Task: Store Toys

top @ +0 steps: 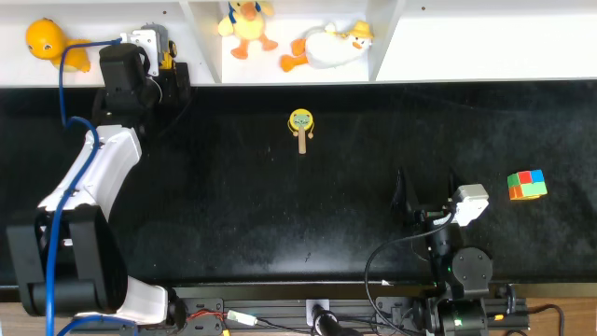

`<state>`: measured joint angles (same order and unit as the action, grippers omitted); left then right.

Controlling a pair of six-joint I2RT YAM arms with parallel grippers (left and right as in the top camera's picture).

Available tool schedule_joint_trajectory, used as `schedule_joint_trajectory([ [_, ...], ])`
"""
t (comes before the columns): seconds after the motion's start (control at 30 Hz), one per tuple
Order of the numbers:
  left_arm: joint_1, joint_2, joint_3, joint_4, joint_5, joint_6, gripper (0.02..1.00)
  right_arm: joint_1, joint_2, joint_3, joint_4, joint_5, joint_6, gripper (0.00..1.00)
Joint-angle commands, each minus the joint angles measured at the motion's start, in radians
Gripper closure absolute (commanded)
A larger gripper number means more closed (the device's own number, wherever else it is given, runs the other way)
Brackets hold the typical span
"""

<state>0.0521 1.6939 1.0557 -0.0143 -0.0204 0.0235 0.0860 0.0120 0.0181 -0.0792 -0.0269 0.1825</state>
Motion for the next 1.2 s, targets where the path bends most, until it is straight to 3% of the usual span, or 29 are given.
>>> schedule_joint_trajectory([
  [0.03, -0.002, -0.008, 0.007, -0.001, -0.008, -0.007, 0.020, 0.005, -0.008, -0.014, 0.005, -0.006, -0.003, 0.007],
  [0.4, -0.002, -0.255, 0.007, -0.238, -0.045, -0.010, 0.020, 0.005, -0.008, -0.014, 0.005, -0.006, -0.003, 0.005],
  [0.8, -0.002, -0.595, -0.016, -0.823, -0.062, -0.108, 0.020, 0.005, -0.008, -0.014, 0.005, -0.006, -0.003, 0.007],
  [1.2, -0.002, -0.810, -0.075, -0.946, -0.060, -0.107, 0.020, 0.005, -0.008, -0.014, 0.005, -0.006, -0.003, 0.005],
])
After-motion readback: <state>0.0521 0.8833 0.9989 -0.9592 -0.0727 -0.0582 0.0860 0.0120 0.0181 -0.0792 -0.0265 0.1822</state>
